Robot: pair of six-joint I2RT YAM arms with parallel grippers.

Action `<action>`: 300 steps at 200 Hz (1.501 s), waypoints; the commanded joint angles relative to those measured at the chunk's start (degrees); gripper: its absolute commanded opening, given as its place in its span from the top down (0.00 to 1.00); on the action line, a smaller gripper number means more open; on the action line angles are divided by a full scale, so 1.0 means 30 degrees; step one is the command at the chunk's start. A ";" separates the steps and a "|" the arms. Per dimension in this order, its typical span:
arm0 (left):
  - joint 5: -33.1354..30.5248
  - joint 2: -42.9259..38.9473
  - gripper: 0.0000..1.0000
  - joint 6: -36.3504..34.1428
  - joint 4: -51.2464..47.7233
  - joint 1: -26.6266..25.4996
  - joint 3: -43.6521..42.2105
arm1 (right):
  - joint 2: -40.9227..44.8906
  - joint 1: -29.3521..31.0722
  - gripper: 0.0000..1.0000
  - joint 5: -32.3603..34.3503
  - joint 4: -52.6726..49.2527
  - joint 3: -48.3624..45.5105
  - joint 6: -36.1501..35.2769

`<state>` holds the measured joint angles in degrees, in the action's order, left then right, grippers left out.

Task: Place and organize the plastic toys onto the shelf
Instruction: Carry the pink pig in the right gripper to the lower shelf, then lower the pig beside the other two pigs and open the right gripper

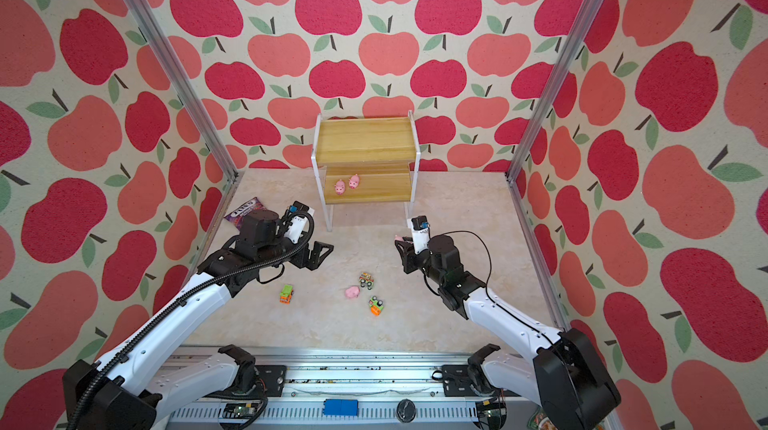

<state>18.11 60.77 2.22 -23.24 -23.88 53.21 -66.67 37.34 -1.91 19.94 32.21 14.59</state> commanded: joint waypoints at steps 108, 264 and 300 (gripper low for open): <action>-0.0921 -0.1070 0.00 0.0986 0.0433 0.3887 0.0343 | -1.0595 0.2427 0.72 0.8082 0.2435 1.0708 0.0001; -0.0149 -0.1068 0.00 0.1194 0.0725 0.3843 0.0203 | -1.7334 0.1909 0.66 1.1830 0.1778 1.8110 -0.0665; -0.0147 -0.1083 0.00 0.1165 0.0750 0.3849 0.0221 | -1.7042 0.1842 0.46 1.1215 0.1334 1.7925 -0.0607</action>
<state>16.97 58.26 5.08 -22.37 -12.49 53.21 -118.24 43.22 32.12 24.60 85.03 12.51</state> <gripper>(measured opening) 0.997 0.478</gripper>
